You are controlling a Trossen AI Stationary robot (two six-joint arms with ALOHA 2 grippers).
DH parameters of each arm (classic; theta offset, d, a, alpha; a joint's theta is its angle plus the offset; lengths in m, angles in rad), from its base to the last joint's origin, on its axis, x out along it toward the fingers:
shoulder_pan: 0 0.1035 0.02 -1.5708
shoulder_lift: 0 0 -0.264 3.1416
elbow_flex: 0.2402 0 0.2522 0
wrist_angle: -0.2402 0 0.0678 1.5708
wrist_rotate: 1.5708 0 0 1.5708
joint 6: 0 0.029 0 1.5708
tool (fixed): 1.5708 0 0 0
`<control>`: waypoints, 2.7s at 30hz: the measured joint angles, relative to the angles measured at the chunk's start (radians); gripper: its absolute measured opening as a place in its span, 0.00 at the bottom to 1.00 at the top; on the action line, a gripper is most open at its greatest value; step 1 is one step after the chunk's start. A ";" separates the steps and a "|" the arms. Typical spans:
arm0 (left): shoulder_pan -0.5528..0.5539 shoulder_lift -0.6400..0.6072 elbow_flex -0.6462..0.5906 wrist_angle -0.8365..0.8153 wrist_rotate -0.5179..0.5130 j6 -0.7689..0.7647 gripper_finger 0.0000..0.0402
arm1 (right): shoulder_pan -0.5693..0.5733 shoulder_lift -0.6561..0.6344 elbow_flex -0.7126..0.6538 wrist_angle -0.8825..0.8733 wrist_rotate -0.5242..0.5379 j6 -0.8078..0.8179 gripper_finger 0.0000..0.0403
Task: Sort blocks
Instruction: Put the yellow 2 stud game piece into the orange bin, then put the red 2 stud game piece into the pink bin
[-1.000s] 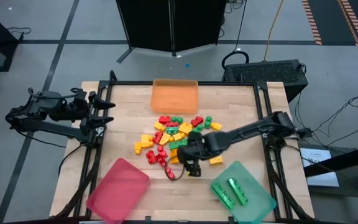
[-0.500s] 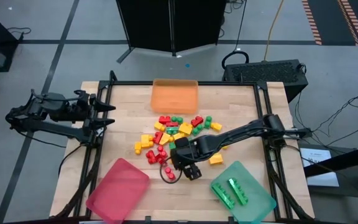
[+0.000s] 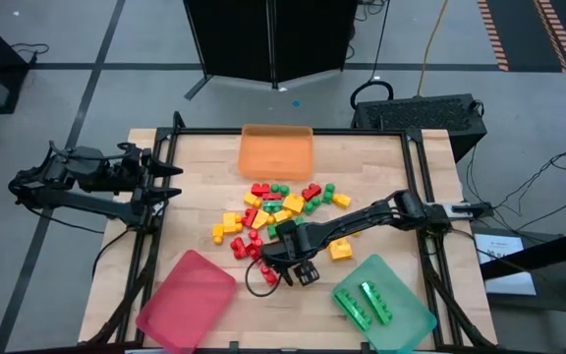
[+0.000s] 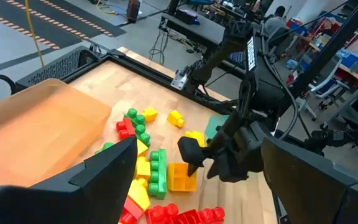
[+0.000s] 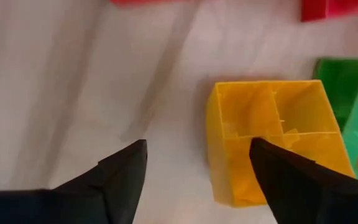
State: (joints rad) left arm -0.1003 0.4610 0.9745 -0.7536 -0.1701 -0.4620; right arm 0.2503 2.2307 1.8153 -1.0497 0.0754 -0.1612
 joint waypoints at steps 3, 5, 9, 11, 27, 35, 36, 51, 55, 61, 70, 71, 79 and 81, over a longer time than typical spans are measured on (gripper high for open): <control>0.000 0.000 0.000 0.000 0.000 0.001 0.86 | 0.001 0.005 -0.001 -0.001 0.070 0.024 0.61; 0.000 0.000 0.000 0.000 0.000 0.004 0.86 | -0.003 0.008 -0.001 -0.004 0.112 0.056 0.53; 0.000 0.000 0.000 0.000 0.000 0.006 0.86 | -0.016 0.008 -0.001 -0.005 0.117 0.111 0.30; 0.000 0.000 0.000 0.000 0.000 0.006 0.86 | -0.020 0.007 -0.001 -0.006 0.109 0.132 0.16; 0.000 0.000 0.000 -0.004 0.000 0.006 0.86 | -0.035 0.006 0.287 -0.090 0.074 0.236 0.01; 0.000 0.000 0.000 -0.077 -0.058 -0.002 0.86 | -0.219 0.003 0.522 -0.081 0.183 0.190 0.00; 0.000 0.000 0.000 -0.092 -0.073 -0.003 0.86 | -0.256 0.002 0.528 -0.073 0.185 0.187 0.00; 0.000 0.003 -0.044 -0.184 -0.102 -0.004 0.86 | -0.636 0.085 0.528 -0.055 0.051 0.229 0.10; 0.000 0.004 -0.050 -0.184 -0.101 -0.004 0.86 | -0.644 0.095 0.527 -0.053 0.049 0.198 0.22; 0.000 0.003 -0.050 -0.184 -0.101 -0.004 0.86 | -0.635 0.090 0.528 -0.058 -0.048 0.206 0.42; 0.000 0.003 -0.050 -0.184 -0.102 -0.004 0.86 | -0.343 0.049 0.536 -0.141 -0.356 0.320 0.48; 0.000 0.003 -0.050 -0.184 -0.102 -0.004 0.86 | -0.298 0.051 0.536 -0.145 -0.319 0.343 0.48; 0.000 0.003 -0.050 -0.183 -0.103 -0.014 0.86 | -0.061 0.052 0.534 -0.088 0.005 0.790 0.49; 0.000 0.003 -0.050 -0.183 -0.103 -0.040 0.86 | -0.034 0.053 0.521 -0.071 0.013 0.884 0.52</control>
State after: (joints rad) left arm -0.1002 0.4644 0.9241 -0.9363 -0.2729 -0.5015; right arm 0.2168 2.2841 2.3365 -1.1203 0.0881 0.7232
